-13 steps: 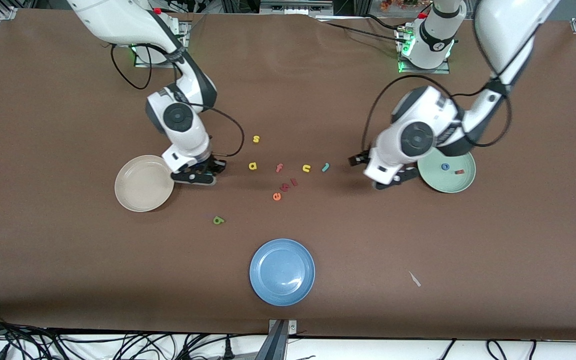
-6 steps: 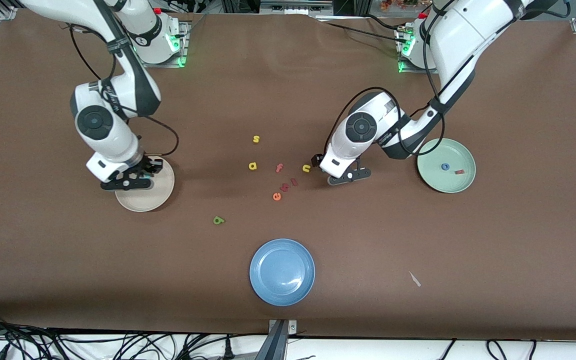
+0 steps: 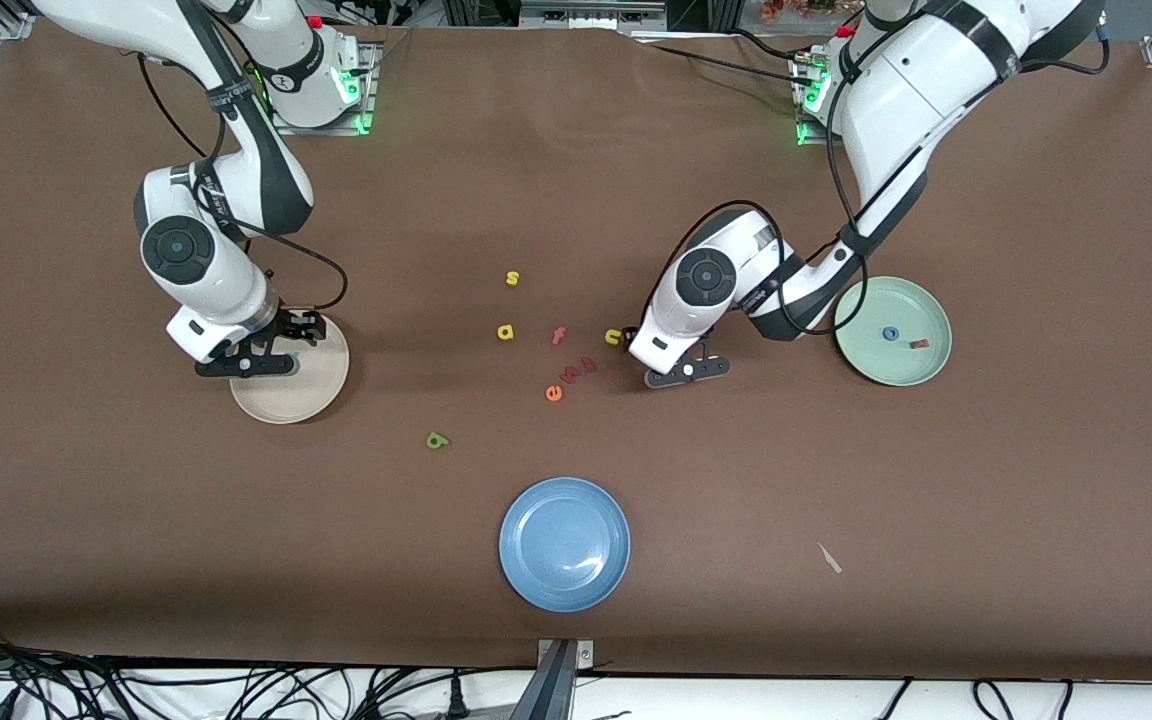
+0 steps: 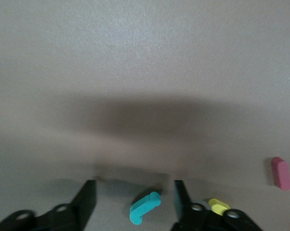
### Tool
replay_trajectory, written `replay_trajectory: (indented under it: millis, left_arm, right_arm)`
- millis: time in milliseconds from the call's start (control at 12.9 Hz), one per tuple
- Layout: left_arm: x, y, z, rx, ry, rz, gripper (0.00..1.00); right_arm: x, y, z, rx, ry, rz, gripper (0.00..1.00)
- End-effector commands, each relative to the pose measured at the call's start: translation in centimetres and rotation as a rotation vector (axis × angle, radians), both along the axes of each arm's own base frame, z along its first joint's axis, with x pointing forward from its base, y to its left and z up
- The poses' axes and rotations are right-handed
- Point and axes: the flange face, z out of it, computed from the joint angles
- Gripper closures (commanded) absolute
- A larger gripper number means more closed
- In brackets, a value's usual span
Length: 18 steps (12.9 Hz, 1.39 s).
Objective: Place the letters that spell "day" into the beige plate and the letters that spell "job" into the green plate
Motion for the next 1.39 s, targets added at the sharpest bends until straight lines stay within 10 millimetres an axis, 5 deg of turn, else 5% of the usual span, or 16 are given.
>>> replay_trajectory:
  millis: [0,387,696,928,1160,1315]
  left_arm:
    - [0.4,-0.3,0.1,0.024,-0.017,-0.021,0.34]
    - [-1.0,-1.5,0.0,0.039,0.008,-0.034,0.43]
    - [-1.1,-1.6,-0.2,0.038,0.015,-0.03,0.79]
    - [-0.8,-1.3,-0.1,0.039,0.014,-0.024,0.98]
    - [-0.2,-0.5,0.5,0.055,0.019,-0.013,1.0]
    - [0.9,1.8,3.6,0.111,0.043,0.005,1.0]
  right_arm:
    - [2.4,5.8,1.7,0.055,-0.044,-0.015,0.18]
    - [8.3,13.0,0.4,0.145,-0.09,-0.066,0.18]
    - [12.0,16.3,-2.5,0.158,-0.127,-0.104,0.18]
    - [12.5,18.0,-5.4,0.15,-0.149,-0.149,0.18]
    - [12.2,18.7,-7.2,0.153,-0.154,-0.184,0.18]
    - [11.9,18.7,-8.2,0.146,-0.143,-0.192,0.19]
